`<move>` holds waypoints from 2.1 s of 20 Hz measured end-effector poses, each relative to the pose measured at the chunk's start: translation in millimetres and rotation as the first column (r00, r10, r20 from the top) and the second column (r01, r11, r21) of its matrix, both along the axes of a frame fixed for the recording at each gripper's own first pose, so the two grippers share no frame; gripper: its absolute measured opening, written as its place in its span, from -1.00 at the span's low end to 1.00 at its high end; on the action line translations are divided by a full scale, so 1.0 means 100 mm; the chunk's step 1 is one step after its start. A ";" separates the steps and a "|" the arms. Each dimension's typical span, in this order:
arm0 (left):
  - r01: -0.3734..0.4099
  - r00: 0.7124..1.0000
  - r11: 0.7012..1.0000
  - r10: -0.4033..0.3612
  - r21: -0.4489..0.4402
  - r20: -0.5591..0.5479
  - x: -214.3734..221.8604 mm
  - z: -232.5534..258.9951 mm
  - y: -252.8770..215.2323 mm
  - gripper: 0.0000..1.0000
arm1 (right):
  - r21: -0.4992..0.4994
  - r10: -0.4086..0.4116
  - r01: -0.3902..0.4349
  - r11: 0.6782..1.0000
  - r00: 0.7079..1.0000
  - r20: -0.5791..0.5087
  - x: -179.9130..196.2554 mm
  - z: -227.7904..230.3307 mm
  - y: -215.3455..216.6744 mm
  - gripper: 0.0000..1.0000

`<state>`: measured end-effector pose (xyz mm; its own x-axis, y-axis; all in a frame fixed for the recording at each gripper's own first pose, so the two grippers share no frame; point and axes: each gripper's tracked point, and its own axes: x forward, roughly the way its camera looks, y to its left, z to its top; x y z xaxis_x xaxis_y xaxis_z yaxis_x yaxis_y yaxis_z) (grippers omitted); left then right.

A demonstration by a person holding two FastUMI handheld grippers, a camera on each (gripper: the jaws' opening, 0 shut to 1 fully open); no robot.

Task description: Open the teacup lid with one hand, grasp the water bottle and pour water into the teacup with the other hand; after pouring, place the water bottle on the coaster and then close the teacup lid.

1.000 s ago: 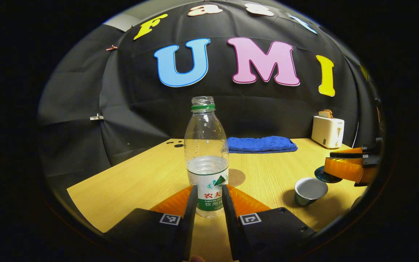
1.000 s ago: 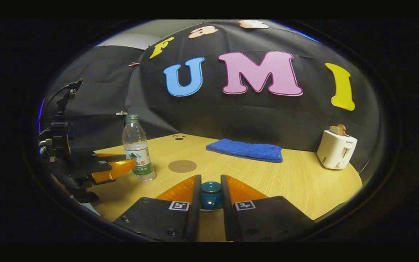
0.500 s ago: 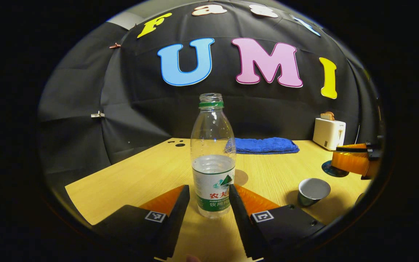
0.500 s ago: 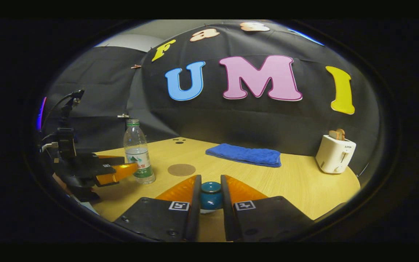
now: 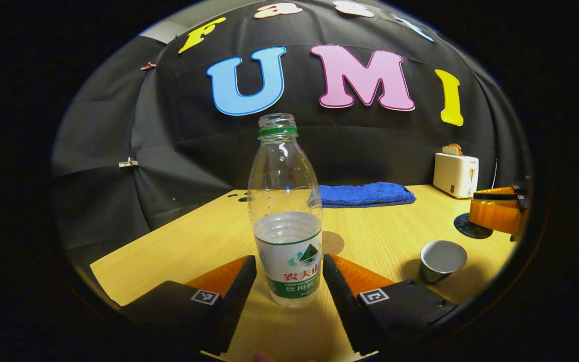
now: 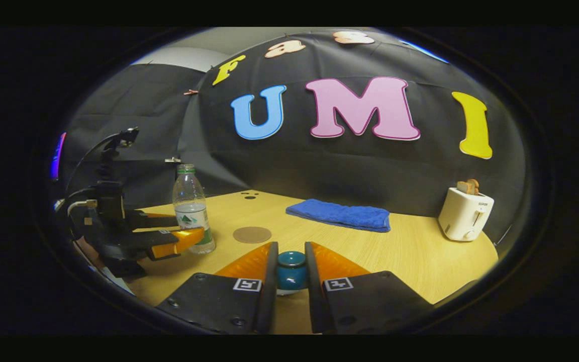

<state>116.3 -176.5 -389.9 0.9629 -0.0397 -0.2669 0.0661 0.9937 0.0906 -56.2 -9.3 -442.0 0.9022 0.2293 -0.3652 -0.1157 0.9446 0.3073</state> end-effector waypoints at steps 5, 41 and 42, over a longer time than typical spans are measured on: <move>0.008 1.000 1.000 -0.008 -0.026 0.014 0.15 0.07 -0.06 0.69 | -0.010 -0.018 0.018 1.000 1.000 -0.020 0.03 -0.04 -0.08 -0.39; 0.180 0.911 0.172 -0.400 0.969 -0.098 0.16 0.21 -0.61 0.52 | -0.085 -0.269 0.270 0.959 0.963 0.018 -0.38 0.06 -1.13 -0.29; 0.181 0.909 0.151 -0.404 0.972 -0.106 0.13 0.19 -0.61 0.52 | -0.085 -0.272 0.273 0.958 0.962 0.018 -0.40 0.06 -1.15 -0.29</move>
